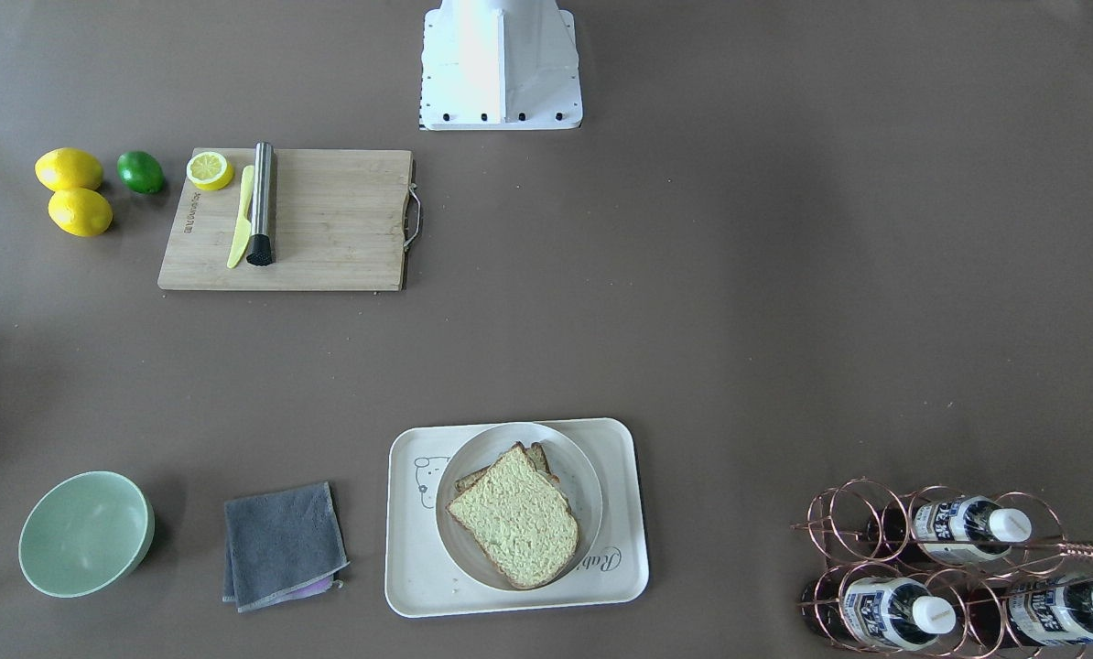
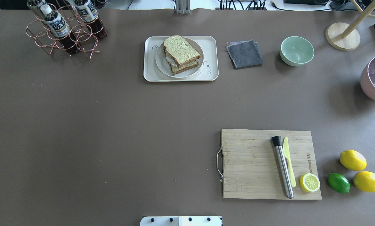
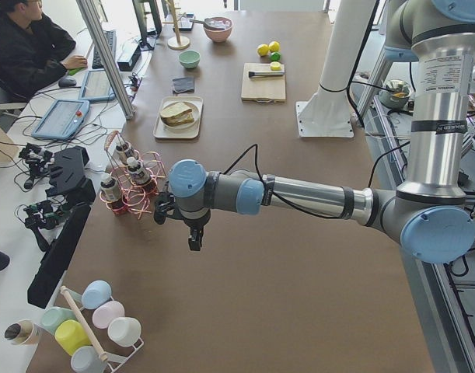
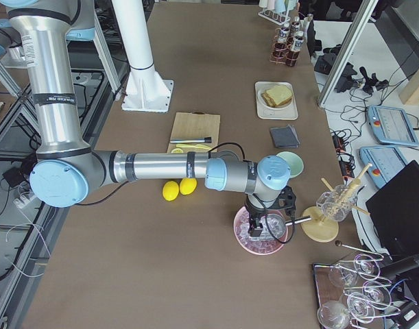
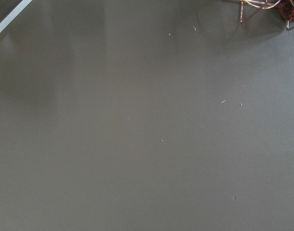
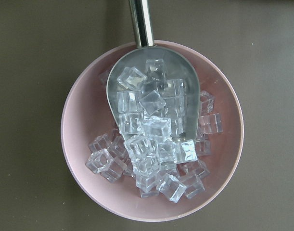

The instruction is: Make sandwich and place on tray

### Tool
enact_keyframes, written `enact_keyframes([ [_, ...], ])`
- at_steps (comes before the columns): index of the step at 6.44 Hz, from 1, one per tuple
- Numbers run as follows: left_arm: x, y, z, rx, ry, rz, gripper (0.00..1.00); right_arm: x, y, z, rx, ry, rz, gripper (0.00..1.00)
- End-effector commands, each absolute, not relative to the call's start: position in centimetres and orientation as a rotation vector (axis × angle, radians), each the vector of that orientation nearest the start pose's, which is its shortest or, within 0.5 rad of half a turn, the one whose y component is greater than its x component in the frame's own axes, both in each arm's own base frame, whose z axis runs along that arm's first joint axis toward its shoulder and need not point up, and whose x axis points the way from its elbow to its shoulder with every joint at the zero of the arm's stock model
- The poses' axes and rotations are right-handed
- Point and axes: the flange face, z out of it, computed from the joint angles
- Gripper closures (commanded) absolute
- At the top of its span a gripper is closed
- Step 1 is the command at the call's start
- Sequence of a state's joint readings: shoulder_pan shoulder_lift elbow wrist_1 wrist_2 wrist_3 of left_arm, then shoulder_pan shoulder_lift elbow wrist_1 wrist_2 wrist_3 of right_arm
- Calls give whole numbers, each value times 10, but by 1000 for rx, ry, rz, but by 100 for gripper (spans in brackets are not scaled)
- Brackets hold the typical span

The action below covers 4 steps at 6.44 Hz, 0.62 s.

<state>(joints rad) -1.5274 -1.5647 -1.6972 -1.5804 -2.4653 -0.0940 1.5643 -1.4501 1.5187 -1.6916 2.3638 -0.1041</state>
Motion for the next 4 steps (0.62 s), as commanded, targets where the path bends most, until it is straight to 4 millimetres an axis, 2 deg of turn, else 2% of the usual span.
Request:
enact_keyframes([
  [1, -37, -494, 593, 61, 900, 6, 2, 59, -538, 635, 2, -794, -88, 0],
  [4, -38, -496, 592, 64, 900, 3, 2, 59, -538, 634, 8, -795, -90, 0],
])
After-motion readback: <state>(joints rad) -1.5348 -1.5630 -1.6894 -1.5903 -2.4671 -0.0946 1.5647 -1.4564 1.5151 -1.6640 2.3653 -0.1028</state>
